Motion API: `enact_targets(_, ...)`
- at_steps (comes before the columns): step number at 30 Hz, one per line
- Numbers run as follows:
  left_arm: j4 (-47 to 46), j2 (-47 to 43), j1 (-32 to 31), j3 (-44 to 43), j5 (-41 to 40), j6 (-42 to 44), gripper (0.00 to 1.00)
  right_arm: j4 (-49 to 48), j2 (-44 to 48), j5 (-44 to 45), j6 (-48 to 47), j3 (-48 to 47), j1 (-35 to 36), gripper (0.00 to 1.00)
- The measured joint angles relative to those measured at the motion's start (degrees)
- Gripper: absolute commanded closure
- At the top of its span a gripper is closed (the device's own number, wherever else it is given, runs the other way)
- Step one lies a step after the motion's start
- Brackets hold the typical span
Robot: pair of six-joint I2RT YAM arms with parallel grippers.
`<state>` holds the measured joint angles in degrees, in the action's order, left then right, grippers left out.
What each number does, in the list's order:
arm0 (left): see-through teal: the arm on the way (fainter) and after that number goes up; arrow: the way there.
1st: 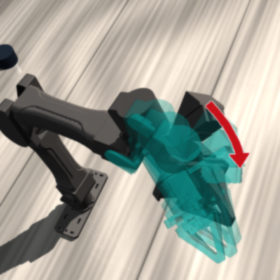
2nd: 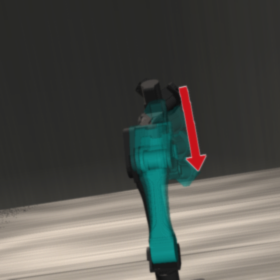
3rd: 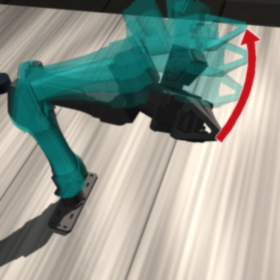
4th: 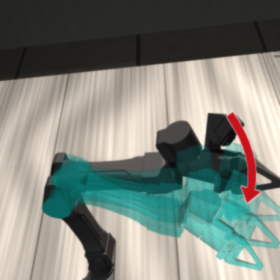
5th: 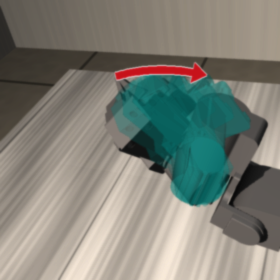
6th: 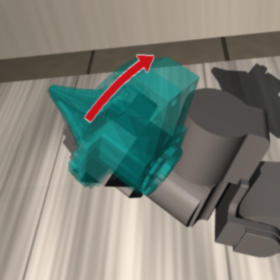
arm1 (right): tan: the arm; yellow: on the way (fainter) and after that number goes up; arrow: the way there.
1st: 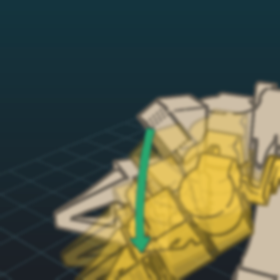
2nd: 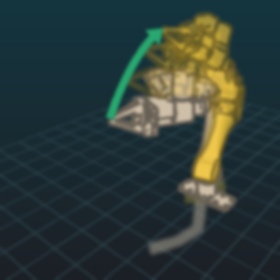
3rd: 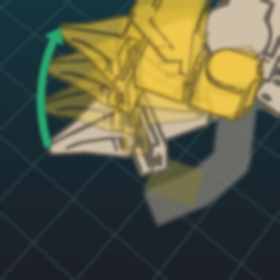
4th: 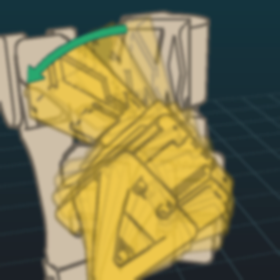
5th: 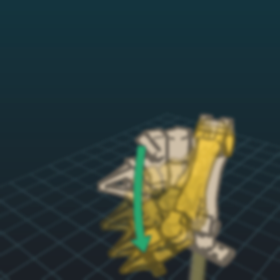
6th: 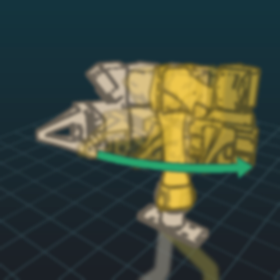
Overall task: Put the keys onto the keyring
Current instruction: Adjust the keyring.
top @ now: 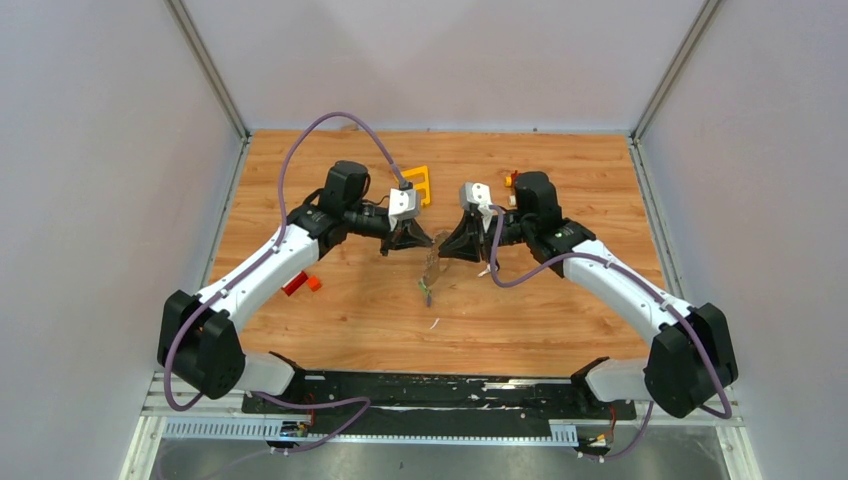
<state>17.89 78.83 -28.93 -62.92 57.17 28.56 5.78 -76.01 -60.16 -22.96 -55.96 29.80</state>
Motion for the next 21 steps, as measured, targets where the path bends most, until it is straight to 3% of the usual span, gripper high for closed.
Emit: enact_targets(21,1.7,-0.3,-0.8,0.3,1.3,3.3,1.00,1.3,-1.1,0.0,-0.8,-0.7,1.3,0.85)
